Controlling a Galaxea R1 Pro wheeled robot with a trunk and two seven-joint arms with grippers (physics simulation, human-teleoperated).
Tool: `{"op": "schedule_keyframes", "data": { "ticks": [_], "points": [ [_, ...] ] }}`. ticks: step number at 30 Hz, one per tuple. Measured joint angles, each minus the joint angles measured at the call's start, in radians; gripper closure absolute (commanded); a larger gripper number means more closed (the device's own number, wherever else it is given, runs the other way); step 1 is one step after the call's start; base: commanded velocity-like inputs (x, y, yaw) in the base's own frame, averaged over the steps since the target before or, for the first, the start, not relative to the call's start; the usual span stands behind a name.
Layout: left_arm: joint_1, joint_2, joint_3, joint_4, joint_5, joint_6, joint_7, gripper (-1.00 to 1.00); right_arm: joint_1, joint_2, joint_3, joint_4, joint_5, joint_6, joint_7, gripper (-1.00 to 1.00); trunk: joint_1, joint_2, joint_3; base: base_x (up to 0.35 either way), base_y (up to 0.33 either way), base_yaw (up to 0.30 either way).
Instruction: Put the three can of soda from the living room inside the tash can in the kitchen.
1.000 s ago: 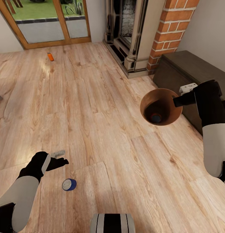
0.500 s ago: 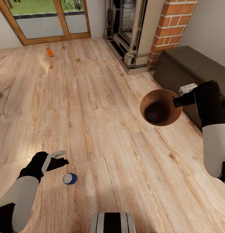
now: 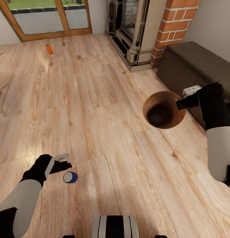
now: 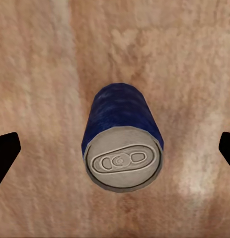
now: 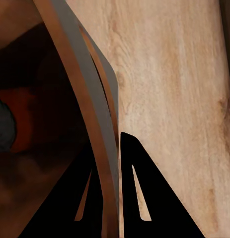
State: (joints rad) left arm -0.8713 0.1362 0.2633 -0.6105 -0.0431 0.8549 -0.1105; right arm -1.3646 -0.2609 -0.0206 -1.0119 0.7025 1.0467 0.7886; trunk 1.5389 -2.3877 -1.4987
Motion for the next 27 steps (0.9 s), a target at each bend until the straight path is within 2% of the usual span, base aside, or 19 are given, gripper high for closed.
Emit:
{"op": "schedule_keyframes", "data": {
  "ticks": [11, 15, 20, 25, 27],
  "points": [
    [0.0, -0.001, -0.001, 0.0, 0.0, 0.0, -0.001, -1.0, 0.002, 0.002, 0.001, -0.001, 0.014, 0.0, 0.0, 1.0, 0.042, -0.077, -0.052, -0.001, -0.001, 0.0],
    [0.0, -0.002, -0.001, 0.0, 0.0, 0.0, -0.001, -1.0, 0.002, 0.004, 0.001, -0.002, 0.048, -0.003, -0.001, 1.0, 0.042, -0.077, -0.058, 0.0, 0.0, 0.0],
    [0.0, -0.005, -0.001, 0.0, 0.001, 0.0, 0.0, -1.0, 0.003, 0.006, 0.002, -0.003, 0.046, 0.0, 0.0, 1.0, 0.042, -0.077, -0.066, 0.0, 0.0, 0.0],
    [0.0, -0.014, -0.001, 0.0, 0.0, 0.001, 0.0, -1.0, 0.003, 0.006, 0.0, -0.003, 0.051, 0.0, 0.0, 1.0, 0.061, -0.112, -0.089, 0.0, 0.0, 0.0],
    [0.0, -0.015, -0.002, 0.0, -0.001, 0.001, 0.0, -1.0, 0.003, 0.005, 0.0, -0.004, 0.05, -0.001, 0.0, 1.0, 0.061, -0.112, -0.092, 0.0, 0.0, 0.0]
  ]
}}
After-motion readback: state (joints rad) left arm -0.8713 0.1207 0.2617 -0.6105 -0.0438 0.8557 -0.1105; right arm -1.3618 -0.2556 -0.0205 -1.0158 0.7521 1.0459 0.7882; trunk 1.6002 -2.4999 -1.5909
